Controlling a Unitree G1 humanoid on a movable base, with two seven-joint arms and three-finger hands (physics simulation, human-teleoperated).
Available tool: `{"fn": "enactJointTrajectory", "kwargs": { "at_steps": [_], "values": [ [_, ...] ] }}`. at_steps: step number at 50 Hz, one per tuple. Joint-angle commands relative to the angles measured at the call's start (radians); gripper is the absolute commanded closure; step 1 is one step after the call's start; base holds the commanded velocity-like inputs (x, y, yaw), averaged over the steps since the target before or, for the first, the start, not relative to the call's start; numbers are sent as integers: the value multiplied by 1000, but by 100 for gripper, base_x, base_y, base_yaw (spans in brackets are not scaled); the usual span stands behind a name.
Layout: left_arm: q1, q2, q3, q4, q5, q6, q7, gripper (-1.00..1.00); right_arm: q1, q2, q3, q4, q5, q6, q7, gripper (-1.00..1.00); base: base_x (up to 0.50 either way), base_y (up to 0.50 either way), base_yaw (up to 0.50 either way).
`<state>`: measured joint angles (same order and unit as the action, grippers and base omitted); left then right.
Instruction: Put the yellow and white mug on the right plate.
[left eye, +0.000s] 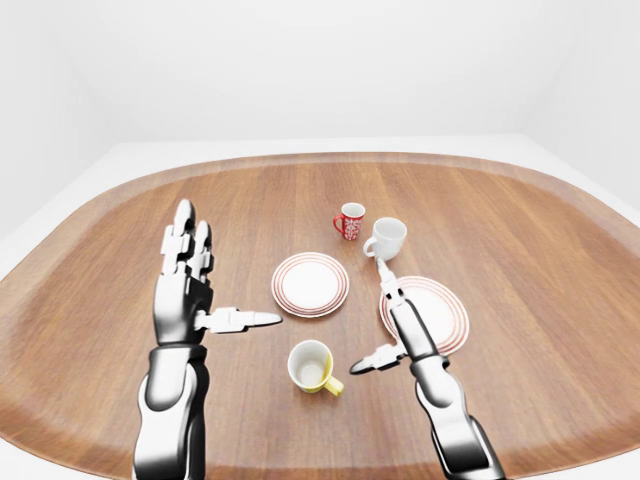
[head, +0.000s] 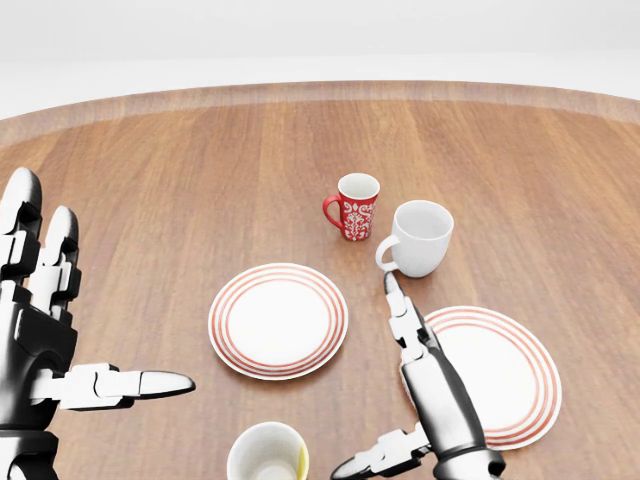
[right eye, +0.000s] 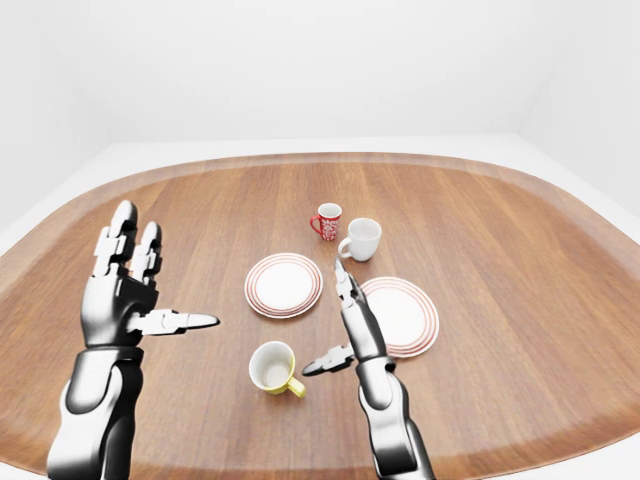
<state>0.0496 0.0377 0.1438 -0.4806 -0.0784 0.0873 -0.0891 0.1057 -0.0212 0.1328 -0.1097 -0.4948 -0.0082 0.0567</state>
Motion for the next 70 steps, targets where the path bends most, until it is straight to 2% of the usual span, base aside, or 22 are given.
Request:
{"fn": "enactJointTrajectory", "kwargs": {
  "at_steps": [1, 10, 15, 40, 70],
  "values": [
    [-2, 1, 3, 1, -2, 0, 0, -100, 16, 4, 38, 53, -33, -42, -30, -100, 0, 0, 0],
    [-3, 2, 5, 0, -5, 0, 0, -100, 17, 5, 51, 72, -45, -53, -38, -100, 0, 0, 0],
    [-2, 1, 2, 1, -2, 0, 1, -100, 14, 7, 62, 117, -57, -79, -57, -100, 0, 0, 0],
    [0, 1, 5, -12, -4, 0, -1, -100, -36, 40, 106, 326, -97, -79, -142, -100, 0, 0, 0],
    [8, -2, 0, -31, -1, 0, -5, -100, -130, 97, 121, 564, -144, -79, -218, -100, 0, 0, 0]
  ]
}}
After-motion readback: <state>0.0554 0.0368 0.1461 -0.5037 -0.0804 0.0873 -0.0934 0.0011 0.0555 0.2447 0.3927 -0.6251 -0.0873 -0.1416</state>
